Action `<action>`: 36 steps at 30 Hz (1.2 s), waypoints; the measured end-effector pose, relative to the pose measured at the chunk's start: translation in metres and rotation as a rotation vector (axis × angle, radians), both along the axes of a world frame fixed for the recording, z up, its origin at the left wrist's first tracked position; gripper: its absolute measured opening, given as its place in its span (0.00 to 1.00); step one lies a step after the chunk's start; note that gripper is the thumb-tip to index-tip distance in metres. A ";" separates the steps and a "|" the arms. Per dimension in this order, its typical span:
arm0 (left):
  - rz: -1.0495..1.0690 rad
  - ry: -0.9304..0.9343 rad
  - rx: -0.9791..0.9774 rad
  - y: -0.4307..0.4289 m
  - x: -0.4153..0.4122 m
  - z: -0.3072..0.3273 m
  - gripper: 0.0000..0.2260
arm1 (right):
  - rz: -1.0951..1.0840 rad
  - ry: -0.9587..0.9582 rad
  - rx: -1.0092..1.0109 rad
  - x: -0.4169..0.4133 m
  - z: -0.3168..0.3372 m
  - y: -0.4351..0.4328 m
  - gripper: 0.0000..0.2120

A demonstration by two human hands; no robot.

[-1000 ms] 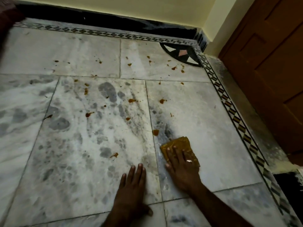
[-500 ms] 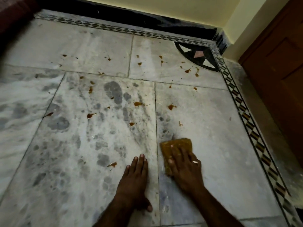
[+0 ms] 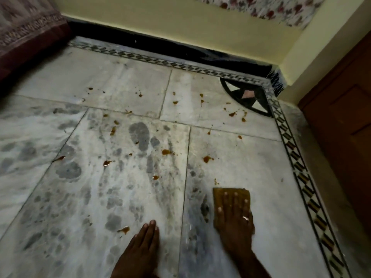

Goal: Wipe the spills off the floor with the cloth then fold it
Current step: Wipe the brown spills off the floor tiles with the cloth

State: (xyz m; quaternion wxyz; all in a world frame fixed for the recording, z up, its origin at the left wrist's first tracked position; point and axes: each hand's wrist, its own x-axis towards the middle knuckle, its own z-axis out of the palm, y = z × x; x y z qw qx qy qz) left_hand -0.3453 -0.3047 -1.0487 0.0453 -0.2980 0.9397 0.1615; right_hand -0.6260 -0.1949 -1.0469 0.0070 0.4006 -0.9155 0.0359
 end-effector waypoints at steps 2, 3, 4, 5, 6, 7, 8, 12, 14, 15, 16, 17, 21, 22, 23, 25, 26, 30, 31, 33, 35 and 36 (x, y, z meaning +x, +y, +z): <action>-0.010 -0.077 0.047 -0.005 -0.005 -0.003 0.25 | -0.077 -0.010 -0.041 -0.010 -0.006 -0.037 0.30; -0.014 -0.110 0.089 -0.010 -0.010 0.005 0.26 | -0.063 0.008 -0.076 -0.005 -0.007 -0.054 0.31; 0.017 -0.117 0.111 -0.018 -0.021 0.015 0.26 | -0.011 0.032 -0.102 0.005 -0.007 -0.066 0.31; 0.020 -0.143 0.147 -0.025 -0.031 0.027 0.32 | 0.073 0.036 -0.097 0.017 -0.007 -0.070 0.31; 0.016 -0.140 0.200 -0.029 -0.042 0.030 0.44 | 0.172 0.016 -0.048 0.030 -0.006 -0.063 0.30; 0.035 -0.201 0.314 -0.031 -0.046 0.035 0.56 | 0.274 -0.011 0.001 0.039 -0.005 -0.050 0.28; 0.033 -0.292 0.382 -0.034 -0.050 0.043 0.62 | 0.333 -0.031 0.024 0.042 -0.001 -0.036 0.27; 0.039 -0.291 0.333 -0.034 -0.055 0.049 0.63 | 0.210 -0.113 0.010 0.012 0.003 -0.034 0.27; 0.034 -0.308 0.319 -0.038 -0.057 0.048 0.64 | 0.110 -0.181 0.041 -0.007 0.008 -0.069 0.29; 0.023 -0.315 0.309 -0.041 -0.059 0.047 0.65 | 0.081 -0.243 0.071 -0.012 0.010 -0.089 0.29; 0.011 -0.333 0.298 -0.041 -0.059 0.046 0.65 | 0.069 -0.298 0.092 -0.012 0.011 -0.102 0.29; 0.008 -0.328 0.277 -0.043 -0.060 0.043 0.66 | 0.095 -0.303 0.081 -0.007 0.013 -0.112 0.28; 0.000 -0.305 0.261 -0.044 -0.060 0.041 0.67 | 0.414 -0.183 0.068 0.034 0.008 -0.065 0.27; -0.003 -0.301 0.255 -0.044 -0.060 0.041 0.67 | 0.428 -0.208 0.088 0.034 0.010 -0.043 0.27; -0.008 -0.296 0.255 -0.045 -0.060 0.041 0.67 | 0.381 -0.227 0.082 0.025 0.013 -0.029 0.28; -0.015 -0.287 0.249 -0.048 -0.061 0.038 0.67 | 0.208 -0.223 0.105 -0.008 0.013 -0.024 0.30; -0.020 -0.284 0.248 -0.050 -0.061 0.037 0.68 | 0.140 -0.227 0.139 -0.024 0.011 -0.033 0.31; -0.019 -0.252 0.265 -0.052 -0.063 0.034 0.69 | 0.010 -0.298 0.124 -0.049 0.011 -0.097 0.31; -0.003 -0.236 0.270 -0.054 -0.063 0.033 0.69 | 0.021 -0.326 0.118 -0.041 0.013 -0.113 0.30; 0.023 -0.212 0.270 -0.058 -0.063 0.032 0.68 | 0.099 -0.305 0.100 -0.017 0.013 -0.129 0.29; 0.047 -0.210 0.264 -0.063 -0.059 0.031 0.67 | 0.275 -0.239 0.095 0.012 0.008 -0.125 0.29; 0.061 -0.206 0.268 -0.065 -0.058 0.030 0.67 | 0.350 -0.207 0.099 0.020 0.006 -0.115 0.29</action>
